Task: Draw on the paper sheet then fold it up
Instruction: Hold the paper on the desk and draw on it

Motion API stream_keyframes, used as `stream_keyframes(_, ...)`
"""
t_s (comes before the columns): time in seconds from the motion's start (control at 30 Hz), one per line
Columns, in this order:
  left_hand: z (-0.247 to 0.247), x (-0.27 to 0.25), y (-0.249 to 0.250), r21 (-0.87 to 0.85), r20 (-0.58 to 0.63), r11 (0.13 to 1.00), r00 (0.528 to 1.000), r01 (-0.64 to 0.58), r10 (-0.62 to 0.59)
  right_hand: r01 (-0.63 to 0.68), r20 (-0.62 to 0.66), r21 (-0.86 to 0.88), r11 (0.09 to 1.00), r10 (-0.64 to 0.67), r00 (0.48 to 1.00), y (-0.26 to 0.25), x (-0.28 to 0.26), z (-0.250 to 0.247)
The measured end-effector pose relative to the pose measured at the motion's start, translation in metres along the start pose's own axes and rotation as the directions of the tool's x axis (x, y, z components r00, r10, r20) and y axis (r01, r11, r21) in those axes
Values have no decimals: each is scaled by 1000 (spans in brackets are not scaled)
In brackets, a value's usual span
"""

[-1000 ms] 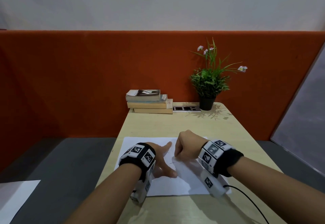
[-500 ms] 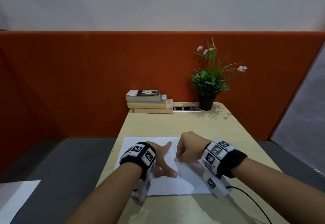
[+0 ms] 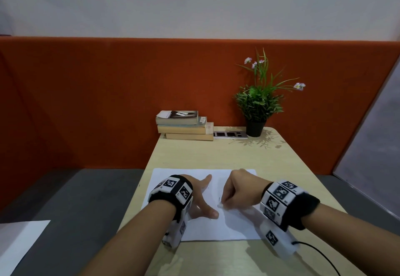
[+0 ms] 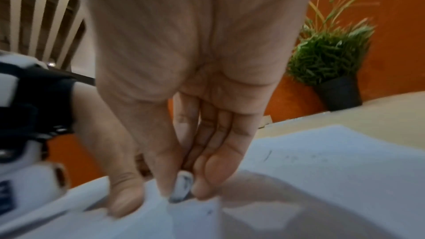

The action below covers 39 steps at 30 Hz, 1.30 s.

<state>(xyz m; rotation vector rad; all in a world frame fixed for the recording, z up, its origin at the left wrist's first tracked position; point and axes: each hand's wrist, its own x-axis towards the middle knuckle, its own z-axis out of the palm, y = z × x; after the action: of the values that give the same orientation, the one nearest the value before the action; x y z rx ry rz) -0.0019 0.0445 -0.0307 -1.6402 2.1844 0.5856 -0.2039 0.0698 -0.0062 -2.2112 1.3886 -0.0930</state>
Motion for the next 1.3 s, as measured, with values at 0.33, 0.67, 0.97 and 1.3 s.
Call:
stream_keyframes(0.33, 0, 1, -1, -33, 14, 999, 1000, -4, 4, -58, -126, -65, 996, 50, 991, 2, 15, -3)
stream_keyframes(0.67, 1, 1, -1, -28, 22, 1000, 1000, -9, 10, -74, -169, -88, 993, 58, 984, -1, 31, -11)
stream_keyframes(0.97, 2, 5, -3, -41, 20, 999, 1000, 0, 1, -22, -122, -107, 994, 9, 993, -6, 28, -10)
stream_keyframes(1.3, 0, 3, -4, -81, 26, 997, 1000, -14, 17, -24, -84, -179, 984, 9, 996, 3, 9, -12)
